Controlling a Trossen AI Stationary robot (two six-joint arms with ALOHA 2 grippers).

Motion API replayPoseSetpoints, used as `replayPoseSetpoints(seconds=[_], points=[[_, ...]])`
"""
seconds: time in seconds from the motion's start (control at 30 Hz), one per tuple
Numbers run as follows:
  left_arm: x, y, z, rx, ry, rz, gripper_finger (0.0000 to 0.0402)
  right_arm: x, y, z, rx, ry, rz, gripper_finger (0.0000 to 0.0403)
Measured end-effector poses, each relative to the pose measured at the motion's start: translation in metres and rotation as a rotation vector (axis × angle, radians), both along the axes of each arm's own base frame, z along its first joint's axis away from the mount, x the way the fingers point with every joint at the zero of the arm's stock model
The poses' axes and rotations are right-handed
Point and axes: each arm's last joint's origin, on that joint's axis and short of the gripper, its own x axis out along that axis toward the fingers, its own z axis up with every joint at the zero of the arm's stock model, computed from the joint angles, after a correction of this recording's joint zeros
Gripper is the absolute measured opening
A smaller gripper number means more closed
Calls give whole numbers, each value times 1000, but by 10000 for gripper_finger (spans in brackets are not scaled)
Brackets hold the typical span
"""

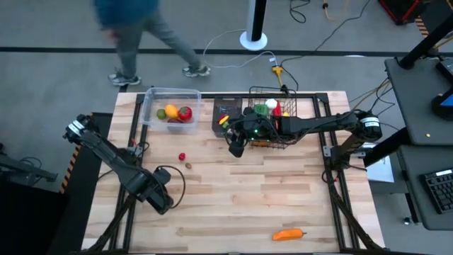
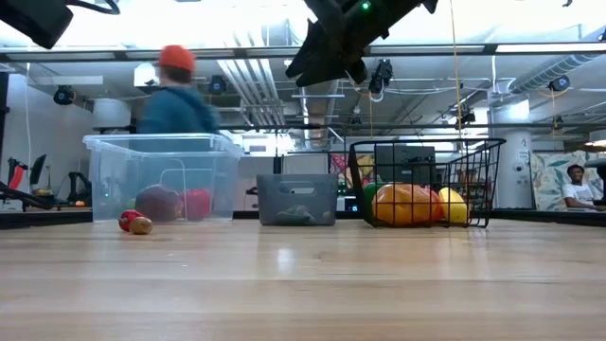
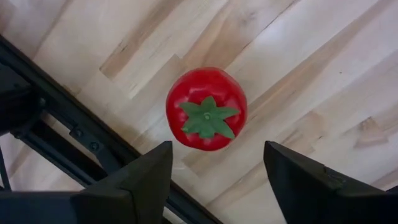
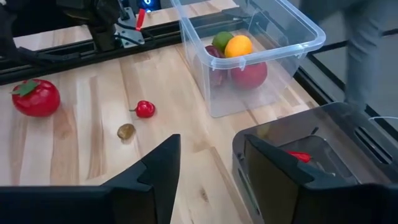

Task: Sort produce into baskets
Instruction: Put the red tomato into the transparent bin

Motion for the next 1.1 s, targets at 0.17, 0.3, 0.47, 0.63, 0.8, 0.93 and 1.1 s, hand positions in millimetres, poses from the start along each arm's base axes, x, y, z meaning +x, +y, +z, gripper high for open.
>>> replayPoseSetpoints(seconds=[0.17, 0.3, 0.47, 0.63, 0.8, 0.93, 1.1], points=[[1, -4, -6, 5, 39, -15, 274, 0, 1, 0, 1, -1, 1, 174], [2, -5, -8, 11, 46, -28, 294, 0, 1, 1, 1, -2, 1, 173], [1, -6, -8, 9, 43, -35, 299, 0, 1, 0, 8, 0, -3, 172], [2, -8, -6, 2, 34, -45, 300, -1, 1, -1, 10, 15, -4, 176], [4, -11, -6, -24, 4, -78, 300, -1, 1, -1, 11, 19, -4, 173], [8, -14, -6, -56, -36, -95, 300, -1, 1, -1, 11, 19, -4, 171], [8, -16, -6, -80, -39, -114, 325, -1, 1, -1, 10, 20, -3, 176]])
